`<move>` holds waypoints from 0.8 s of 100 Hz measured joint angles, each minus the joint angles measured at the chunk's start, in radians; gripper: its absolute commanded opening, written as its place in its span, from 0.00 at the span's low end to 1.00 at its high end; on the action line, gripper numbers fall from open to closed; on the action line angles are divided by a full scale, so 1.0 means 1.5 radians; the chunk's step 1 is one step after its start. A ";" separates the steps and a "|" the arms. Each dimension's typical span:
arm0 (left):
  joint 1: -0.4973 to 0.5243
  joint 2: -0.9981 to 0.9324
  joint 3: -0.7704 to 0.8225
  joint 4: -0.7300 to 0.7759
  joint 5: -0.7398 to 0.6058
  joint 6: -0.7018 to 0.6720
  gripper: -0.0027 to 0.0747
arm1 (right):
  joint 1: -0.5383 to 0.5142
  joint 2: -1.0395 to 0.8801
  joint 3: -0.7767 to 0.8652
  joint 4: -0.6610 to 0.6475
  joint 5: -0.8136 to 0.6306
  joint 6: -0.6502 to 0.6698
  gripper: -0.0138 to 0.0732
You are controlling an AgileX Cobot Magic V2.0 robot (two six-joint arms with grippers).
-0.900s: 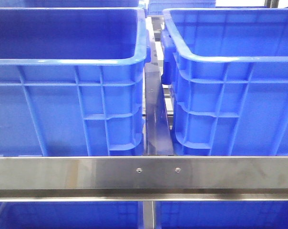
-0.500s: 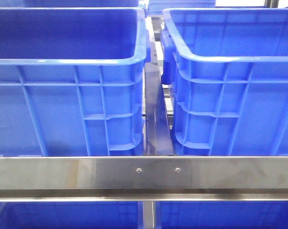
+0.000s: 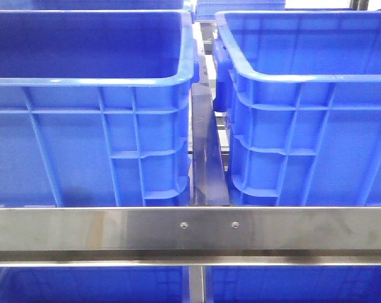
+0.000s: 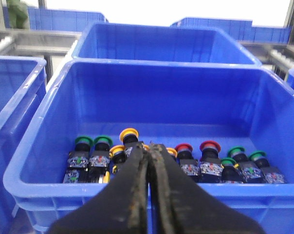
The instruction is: Pick red and yellow buttons and place in box
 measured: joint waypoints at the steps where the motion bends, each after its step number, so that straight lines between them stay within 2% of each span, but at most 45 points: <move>1: 0.000 0.010 -0.006 0.000 0.005 0.000 0.01 | 0.000 0.000 0.000 0.000 0.000 0.000 0.08; 35: 0.000 0.275 -0.270 -0.003 0.243 0.054 0.01 | 0.000 0.000 0.000 0.000 0.000 0.000 0.08; 50: 0.000 0.359 -0.318 -0.007 0.269 0.060 0.01 | 0.000 0.000 0.000 0.000 0.000 0.000 0.08; 72: 0.000 0.412 -0.327 -0.014 0.274 0.063 0.01 | 0.000 0.000 0.000 0.000 0.000 0.000 0.08; 80: 0.000 0.421 -0.327 -0.014 0.276 0.064 0.07 | 0.000 0.000 0.000 0.000 0.000 0.000 0.08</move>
